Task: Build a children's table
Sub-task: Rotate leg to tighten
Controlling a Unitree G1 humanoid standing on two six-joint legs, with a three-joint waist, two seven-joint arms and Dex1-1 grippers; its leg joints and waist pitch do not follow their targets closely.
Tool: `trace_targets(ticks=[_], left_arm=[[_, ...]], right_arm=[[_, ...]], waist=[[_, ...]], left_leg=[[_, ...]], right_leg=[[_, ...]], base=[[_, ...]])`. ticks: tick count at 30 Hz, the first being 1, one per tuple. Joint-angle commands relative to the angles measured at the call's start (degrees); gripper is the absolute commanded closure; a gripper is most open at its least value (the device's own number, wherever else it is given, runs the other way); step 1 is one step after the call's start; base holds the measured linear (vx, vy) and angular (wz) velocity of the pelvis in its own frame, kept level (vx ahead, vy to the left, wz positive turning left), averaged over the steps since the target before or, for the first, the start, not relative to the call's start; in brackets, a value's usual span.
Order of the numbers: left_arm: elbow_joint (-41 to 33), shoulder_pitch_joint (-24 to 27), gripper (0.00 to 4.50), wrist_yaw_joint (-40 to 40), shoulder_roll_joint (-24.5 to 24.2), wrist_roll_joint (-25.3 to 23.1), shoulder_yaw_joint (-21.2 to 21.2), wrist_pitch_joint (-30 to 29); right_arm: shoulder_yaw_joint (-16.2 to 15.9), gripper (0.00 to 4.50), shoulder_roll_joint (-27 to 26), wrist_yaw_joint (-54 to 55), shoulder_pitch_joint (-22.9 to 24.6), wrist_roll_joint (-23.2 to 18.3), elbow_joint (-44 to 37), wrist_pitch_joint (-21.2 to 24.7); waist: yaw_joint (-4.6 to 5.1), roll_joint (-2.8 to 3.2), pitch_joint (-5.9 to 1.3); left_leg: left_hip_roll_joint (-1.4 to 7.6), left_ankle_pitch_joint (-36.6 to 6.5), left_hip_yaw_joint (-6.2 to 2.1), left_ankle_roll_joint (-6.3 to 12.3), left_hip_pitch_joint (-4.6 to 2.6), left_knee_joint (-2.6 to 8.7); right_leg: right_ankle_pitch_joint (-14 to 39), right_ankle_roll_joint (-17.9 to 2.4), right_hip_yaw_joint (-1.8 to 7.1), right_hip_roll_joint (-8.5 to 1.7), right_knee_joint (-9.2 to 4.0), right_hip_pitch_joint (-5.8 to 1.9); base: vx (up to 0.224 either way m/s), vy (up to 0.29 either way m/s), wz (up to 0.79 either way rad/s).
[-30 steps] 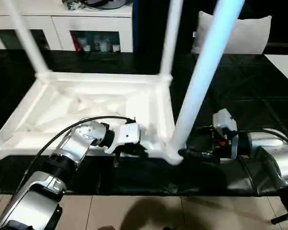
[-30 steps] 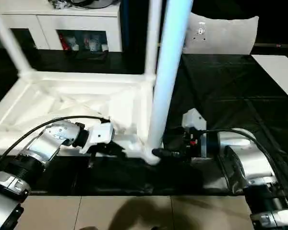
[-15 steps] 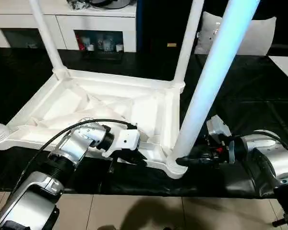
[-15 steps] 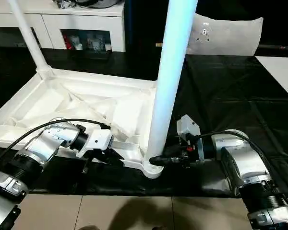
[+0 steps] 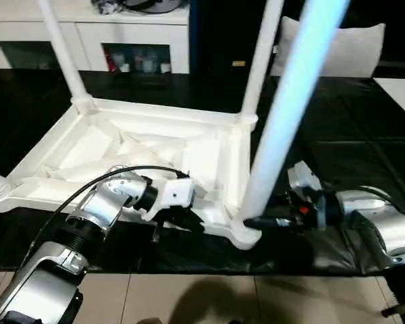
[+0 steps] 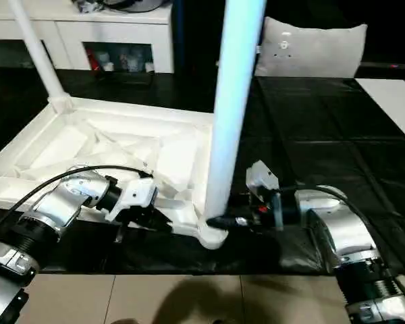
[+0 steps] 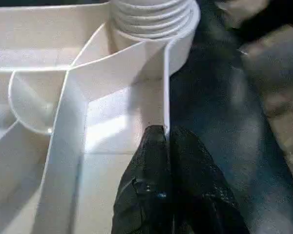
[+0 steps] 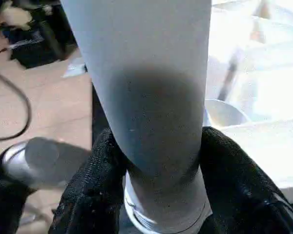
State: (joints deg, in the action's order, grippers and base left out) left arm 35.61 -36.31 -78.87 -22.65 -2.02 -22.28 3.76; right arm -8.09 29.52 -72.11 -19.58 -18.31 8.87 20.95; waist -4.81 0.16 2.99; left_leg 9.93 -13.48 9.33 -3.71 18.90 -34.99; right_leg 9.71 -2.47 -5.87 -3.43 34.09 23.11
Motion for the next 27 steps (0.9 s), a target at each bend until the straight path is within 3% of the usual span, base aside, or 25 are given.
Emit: trace_targets(ticks=[1, 3, 4, 7, 10, 11, 13, 14, 18, 20, 24, 25, 27], left_arm=[[-2.3, 0.0, 4.5, 2.9, 2.7, 0.5, -0.4, -3.1], [-3.4, -0.4, 4.5, 8.5, 5.8, 1.0, 1.2, -8.8], [-3.4, -0.7, 4.5, 11.8, 7.5, 1.0, 2.0, -11.0], [-0.2, -2.5, 4.5, 20.8, 13.0, -0.1, 3.6, -15.7], [2.4, -4.2, 4.5, 26.0, 15.3, -1.4, 4.2, -16.6], [3.5, -5.1, 4.5, 28.6, 16.3, -1.9, 4.5, -17.1], [5.3, -6.6, 4.5, 32.3, 17.5, -3.5, 4.5, -17.7], [5.9, -7.2, 4.5, 33.3, 17.7, -4.3, 4.2, -17.8], [6.0, -7.7, 4.5, 34.4, 18.3, -5.3, 4.7, -18.5], [5.7, -7.6, 4.5, 34.1, 18.1, -5.5, 4.6, -18.6], [4.9, -6.0, 4.5, 31.0, 15.5, -5.6, 3.3, -14.8], [4.9, -5.7, 4.5, 30.2, 14.9, -5.7, 2.9, -13.7], [4.6, -5.1, 4.5, 28.6, 13.7, -5.9, 2.5, -12.6]], right_arm=[[-0.6, 2.59, -2.5, 4.6, -0.2, -0.3, -2.2, 2.7], [0.5, 2.59, -7.1, 14.7, -1.7, 2.3, -0.8, 5.9], [1.4, 2.59, -9.5, 20.2, -2.8, 3.5, 0.4, 8.2], [3.1, 2.59, -15.9, 33.1, -5.6, 6.2, 3.6, 12.7], [3.5, 2.59, -19.5, 38.0, -6.9, 6.9, 6.0, 12.3], [4.0, 2.59, -21.3, 40.5, -7.5, 7.1, 7.3, 11.8], [4.9, 2.59, -24.2, 43.6, -8.5, 7.1, 9.1, 9.7], [5.1, 2.04, -25.0, 43.9, -8.6, 7.0, 9.4, 8.9], [5.7, 1.85, -25.5, 44.1, -8.3, 7.9, 8.8, 7.9], [6.0, 1.52, -25.3, 44.1, -8.0, 7.9, 8.2, 7.7], [8.2, 1.2, -21.4, 40.0, -6.0, 6.4, 6.6, 4.4], [8.7, 1.11, -20.6, 38.9, -5.6, 5.9, 6.2, 4.3], [8.9, 0.99, -18.7, 36.5, -4.9, 5.2, 5.5, 3.8]], waist=[[0.19, -0.66, -3.36], [0.48, -0.87, -3.35], [1.27, -0.83, -3.33], [2.58, -0.83, -3.4], [2.97, -0.91, -3.68], [3.14, -0.79, -3.77], [3.08, -0.95, -3.75], [2.63, -0.79, -3.79], [2.42, -0.81, -3.81], [2.38, -0.75, -3.76], [2.02, -0.72, -3.78], [1.9, -0.25, -3.8], [1.81, -0.52, -3.92]], left_leg=[[2.54, -5.0, -0.62, 3.26, 0.62, 4.15], [2.62, -5.2, -0.66, 3.07, 0.69, 4.21], [2.55, -4.8, -0.81, 1.89, 0.82, 4.24], [2.17, -4.5, -0.98, 1.44, 1.06, 4.14], [1.87, -3.7, -0.76, 3.32, 1.14, 3.89], [2.01, -3.3, -0.7, 3.86, 0.93, 3.88], [1.87, -3.3, -0.61, 4.03, 0.94, 3.87], [2.05, -2.6, -0.68, 4.4, 0.93, 3.95], [2.62, -1.7, -0.86, 5.16, 1.0, 4.16], [2.65, -1.9, -0.86, 5.19, 0.99, 4.19], [2.55, -2.8, -0.84, 5.47, 1.02, 4.18], [2.57, -2.8, -0.85, 5.65, 0.93, 4.16], [2.78, -1.5, -0.83, 6.03, 1.06, 4.15]], right_leg=[[26.7, -4.5, 3.22, -5.24, -5.72, -3.58], [27.1, -4.0, 3.26, -5.18, -5.68, -3.57], [26.5, -4.2, 3.04, -4.99, -5.51, -3.48], [27.4, -3.9, 2.77, -5.01, -5.87, -3.66], [24.9, -4.1, 3.11, -5.03, -5.98, -3.79], [22.5, -5.5, 3.17, -4.91, -5.68, -3.44], [22.4, -5.7, 3.19, -4.9, -5.66, -3.47], [21.8, -5.7, 3.25, -5.12, -5.58, -3.63], [17.8, -7.0, 3.36, -5.24, -4.95, -3.77], [17.1, -7.6, 3.41, -5.33, -4.93, -3.85], [17.5, -7.5, 3.51, -5.47, -5.08, -4.07], [17.1, -7.7, 3.56, -5.47, -5.01, -4.06], [13.8, -8.6, 3.59, -5.39, -4.59, -4.11]], base=[[0.0, 0.0, 0.0], [0.0, 0.0, 0.0], [0.0, 0.0, 0.0], [0.0, 0.0, 0.0], [0.0, 0.0, 0.0], [0.0, 0.0, 0.0], [0.0, 0.0, 0.0], [0.0, 0.0, 0.0], [0.0, 0.0, 0.0], [0.0, 0.0, 0.0], [0.0, 0.0, 0.0], [0.0, 0.0, 0.0], [0.0, 0.0, 0.0]])
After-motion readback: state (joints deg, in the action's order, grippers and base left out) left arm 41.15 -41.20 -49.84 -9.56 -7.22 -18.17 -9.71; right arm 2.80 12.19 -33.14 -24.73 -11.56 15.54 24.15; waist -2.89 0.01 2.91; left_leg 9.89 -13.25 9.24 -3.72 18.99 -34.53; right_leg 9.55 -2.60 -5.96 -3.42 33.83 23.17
